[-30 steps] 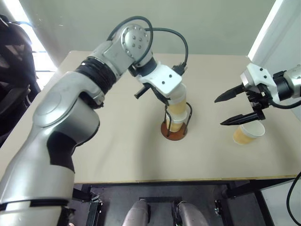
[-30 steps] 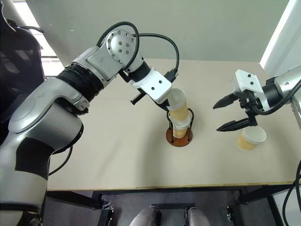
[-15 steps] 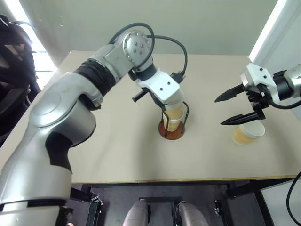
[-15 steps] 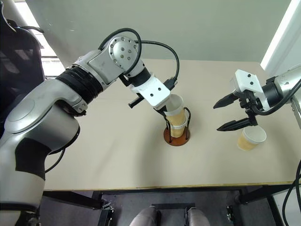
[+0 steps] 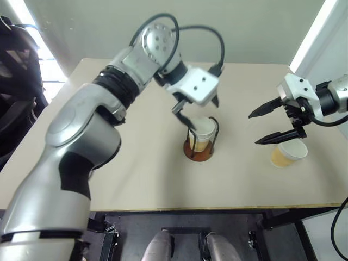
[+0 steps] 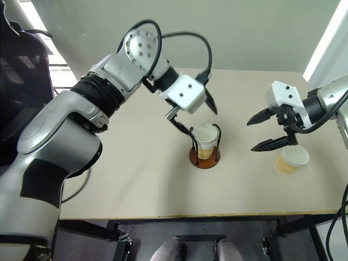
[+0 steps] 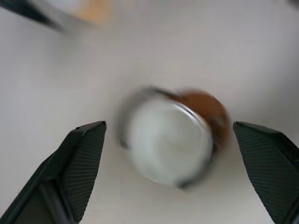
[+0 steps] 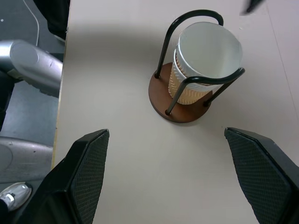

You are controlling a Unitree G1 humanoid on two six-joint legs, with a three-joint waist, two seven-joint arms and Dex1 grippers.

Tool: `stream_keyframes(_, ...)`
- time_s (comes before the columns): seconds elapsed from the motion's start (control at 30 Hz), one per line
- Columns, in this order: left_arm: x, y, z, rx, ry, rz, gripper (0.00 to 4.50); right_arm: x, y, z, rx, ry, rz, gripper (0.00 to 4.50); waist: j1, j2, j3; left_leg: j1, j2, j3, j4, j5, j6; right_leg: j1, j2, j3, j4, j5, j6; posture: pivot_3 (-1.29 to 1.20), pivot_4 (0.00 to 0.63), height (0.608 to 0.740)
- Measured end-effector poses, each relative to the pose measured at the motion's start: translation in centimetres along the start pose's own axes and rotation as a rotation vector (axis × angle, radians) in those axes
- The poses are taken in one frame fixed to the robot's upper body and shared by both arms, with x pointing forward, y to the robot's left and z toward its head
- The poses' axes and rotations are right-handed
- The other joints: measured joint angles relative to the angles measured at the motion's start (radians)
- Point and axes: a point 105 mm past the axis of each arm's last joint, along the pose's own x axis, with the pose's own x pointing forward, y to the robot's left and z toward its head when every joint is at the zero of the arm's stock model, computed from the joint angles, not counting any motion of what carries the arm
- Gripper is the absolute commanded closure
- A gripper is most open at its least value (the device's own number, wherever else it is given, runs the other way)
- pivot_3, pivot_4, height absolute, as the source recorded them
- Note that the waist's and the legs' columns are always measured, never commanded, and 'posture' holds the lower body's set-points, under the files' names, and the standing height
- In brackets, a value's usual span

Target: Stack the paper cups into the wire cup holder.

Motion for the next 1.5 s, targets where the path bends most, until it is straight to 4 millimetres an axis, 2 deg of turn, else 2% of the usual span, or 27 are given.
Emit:
stream_keyframes(0.07, -1.3, 0.9, 0.0, -0.102, -0.095, 0.116, 0.04, 0.2, -0.2, -0.2, 0.001, 0.004, -0.009, 0.43, -0.001, 0.0, 0.0, 0.0, 0.0, 0.0, 0.0, 0.0, 0.0, 0.0, 0.0, 0.0, 0.0, 0.0, 0.0, 0.0, 0.15, 0.74)
stream_keyframes(0.23, -6.0, 1.9, -0.9, -0.447, -0.445, 0.42, 0.04, -0.2, -0.6, -1.3, 0.057, -0.005, -0.068, 0.43, -0.007, 0.002, 0.001, 0.0, 0.0, 0.0, -0.001, 0.0, 0.0, 0.0, 0.001, 0.0, -0.001, 0.0, 0.0, 0.0, 0.15, 0.74)
stream_keyframes(0.3, -7.8, 2.0, -1.0, -0.525, -0.543, 0.488, 0.04, -0.3, -0.7, -1.5, 0.065, 0.0, -0.077, 0.43, -0.009, 0.002, 0.001, 0.0, 0.0, 0.0, -0.001, 0.0, 0.0, 0.0, 0.001, 0.0, -0.002, -0.001, 0.001, 0.0, 0.15, 0.74)
stream_keyframes(0.4, -8.9, 1.4, -1.1, -0.6, -0.622, 0.509, 0.04, -0.5, -0.7, -1.6, 0.066, 0.006, -0.09, 0.43, -0.006, 0.003, 0.001, 0.0, 0.0, 0.0, 0.0, 0.0, 0.0, 0.0, 0.0, 0.0, -0.003, -0.001, 0.001, 0.0, 0.15, 0.74)
stream_keyframes(0.5, -8.4, -1.0, -1.9, -0.681, -0.642, 0.439, 0.04, -0.8, -0.7, -2.2, 0.054, 0.032, -0.107, 0.43, -0.006, 0.004, 0.0, 0.0, 0.0, 0.001, 0.0, 0.0, 0.0, 0.001, 0.0, 0.0, -0.004, 0.0, 0.002, 0.0, 0.15, 0.74)
stream_keyframes(0.6, -7.1, -4.8, -3.1, -0.775, -0.605, 0.354, 0.04, -1.8, -0.2, -4.3, 0.048, 0.126, -0.117, 0.43, -0.008, 0.005, 0.001, 0.0, 0.0, 0.001, 0.001, 0.006, -0.009, 0.0, 0.001, 0.001, -0.003, 0.0, 0.003, 0.0, 0.15, 0.74)
stream_keyframes(0.67, -6.5, -6.1, -3.0, -0.808, -0.59, 0.302, 0.04, -2.4, -0.1, -5.2, 0.034, 0.178, -0.121, 0.43, -0.006, 0.004, 0.001, 0.0, 0.0, 0.001, 0.001, 0.007, -0.01, 0.0, 0.001, 0.001, -0.003, 0.0, 0.003, 0.0, 0.15, 0.74)
stream_keyframes(0.8, -6.1, -6.1, -1.2, -0.736, -0.576, 0.242, 0.04, -2.6, 0.2, -5.7, -0.025, 0.236, -0.1, 0.43, 0.0, 0.005, 0.0, 0.004, -0.001, 0.001, 0.001, 0.001, 0.001, 0.004, 0.0, 0.001, -0.002, 0.0, 0.003, 0.0, 0.15, 0.74)
stream_keyframes(1.03, -5.7, -5.8, -0.8, -0.718, -0.611, 0.227, 0.04, -3.3, 1.5, -8.4, -0.025, 0.36, -0.041, 0.43, -0.004, 0.005, 0.001, 0.006, -0.001, 0.0, 0.001, 0.001, 0.001, 0.006, 0.0, 0.002, -0.002, 0.001, 0.0, 0.0, 0.15, 0.74)
stream_keyframes(1.17, -5.5, -5.7, -0.7, -0.716, -0.622, 0.222, 0.04, -3.7, 2.1, -9.1, -0.029, 0.4, -0.021, 0.43, -0.011, 0.005, 0.001, 0.007, 0.0, 0.0, 0.001, 0.002, 0.001, 0.006, 0.0, 0.002, -0.002, 0.002, -0.001, 0.0, 0.15, 0.74)
stream_keyframes(1.5, -5.3, -5.6, -0.6, -0.716, -0.624, 0.219, 0.04, -2.9, 2.2, -11.5, -0.054, 0.474, 0.017, 0.43, -0.015, 0.005, 0.001, 0.006, 0.0, 0.0, 0.0, 0.002, 0.001, 0.006, 0.0, 0.002, -0.004, 0.003, 0.001, 0.0, 0.15, 0.74)
